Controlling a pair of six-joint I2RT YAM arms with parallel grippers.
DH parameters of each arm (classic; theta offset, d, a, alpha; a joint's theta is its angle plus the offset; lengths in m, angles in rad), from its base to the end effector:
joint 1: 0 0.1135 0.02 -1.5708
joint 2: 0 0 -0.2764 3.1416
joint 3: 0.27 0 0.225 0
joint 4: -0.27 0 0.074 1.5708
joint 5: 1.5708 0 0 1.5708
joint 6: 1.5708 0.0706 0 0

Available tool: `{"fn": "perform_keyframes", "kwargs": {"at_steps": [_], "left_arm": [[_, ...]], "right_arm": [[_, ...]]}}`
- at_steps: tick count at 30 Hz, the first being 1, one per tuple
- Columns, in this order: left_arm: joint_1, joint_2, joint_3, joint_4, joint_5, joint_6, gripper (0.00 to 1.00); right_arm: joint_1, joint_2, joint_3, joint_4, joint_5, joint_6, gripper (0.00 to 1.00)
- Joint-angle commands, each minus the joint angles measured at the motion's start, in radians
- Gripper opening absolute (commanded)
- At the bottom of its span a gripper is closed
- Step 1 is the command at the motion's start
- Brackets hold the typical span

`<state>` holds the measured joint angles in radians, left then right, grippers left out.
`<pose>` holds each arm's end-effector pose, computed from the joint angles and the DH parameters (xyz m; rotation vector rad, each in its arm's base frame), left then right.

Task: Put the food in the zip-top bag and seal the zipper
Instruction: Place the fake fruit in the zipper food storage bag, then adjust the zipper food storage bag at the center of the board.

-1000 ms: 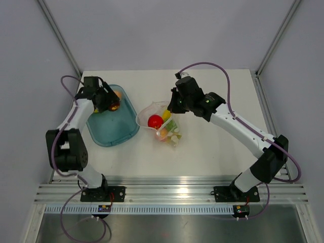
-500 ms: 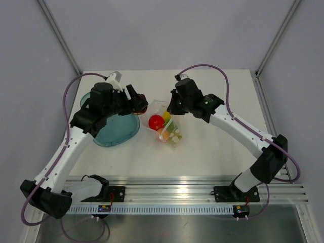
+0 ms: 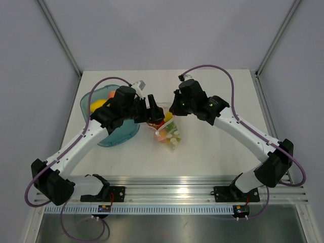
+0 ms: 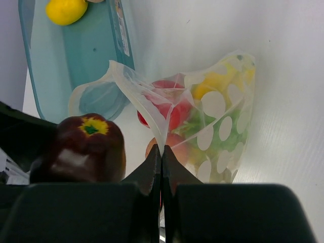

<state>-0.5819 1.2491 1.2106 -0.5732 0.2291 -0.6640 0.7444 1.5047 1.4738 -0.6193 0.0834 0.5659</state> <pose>0.2155 -0.1610 0.3454 0.0436 2.3282 -0.9225 0.2506 0.2228 0.3552 -0.1570 2.2866 0.6164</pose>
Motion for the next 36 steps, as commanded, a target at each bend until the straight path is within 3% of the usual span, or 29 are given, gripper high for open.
{"fn": "perform_keyframes", "kwargs": {"at_steps": [1,4,9,11,14,15,18,20,25,29,33,34,36], "left_arm": [[-0.013,0.044,0.055,0.038,0.006,-0.011,0.84],[-0.018,0.053,0.079,0.026,0.0,-0.006,0.96],[-0.024,0.023,0.17,-0.065,-0.094,0.038,0.99],[-0.024,-0.003,0.179,-0.103,-0.157,0.052,0.95],[-0.021,-0.033,0.158,-0.131,-0.253,0.064,0.76],[-0.019,-0.034,0.143,-0.135,-0.275,0.069,0.75],[-0.015,-0.007,0.126,-0.172,-0.35,0.098,0.9],[-0.015,0.038,0.124,-0.212,-0.392,0.113,0.95],[-0.015,0.084,0.063,-0.171,-0.375,0.122,0.92],[-0.015,0.142,0.07,-0.186,-0.37,0.109,0.7],[-0.015,0.164,0.066,-0.165,-0.291,0.084,0.32],[-0.015,0.15,0.054,-0.116,-0.224,0.054,0.15],[-0.015,0.138,0.018,-0.032,-0.124,0.009,0.04]], "right_arm": [[0.007,-0.057,0.006,0.03,0.024,0.006,0.0],[0.007,-0.061,0.005,0.021,0.03,0.003,0.0],[0.007,-0.066,-0.009,0.027,0.027,0.005,0.0],[0.009,-0.066,-0.01,0.026,0.026,0.002,0.0],[0.006,-0.067,-0.013,0.032,0.016,-0.014,0.0],[0.007,-0.069,-0.018,0.032,0.012,-0.018,0.0],[0.007,-0.064,-0.015,0.018,0.013,-0.046,0.0],[0.007,-0.06,-0.009,-0.006,0.016,-0.057,0.0],[0.007,-0.046,0.002,-0.031,0.015,-0.07,0.02],[0.007,-0.04,0.025,-0.056,0.029,-0.081,0.04],[0.006,-0.037,0.054,-0.092,0.053,-0.103,0.08],[0.007,-0.038,0.06,-0.106,0.055,-0.115,0.14],[0.007,-0.038,0.077,-0.12,0.043,-0.135,0.33]]}}
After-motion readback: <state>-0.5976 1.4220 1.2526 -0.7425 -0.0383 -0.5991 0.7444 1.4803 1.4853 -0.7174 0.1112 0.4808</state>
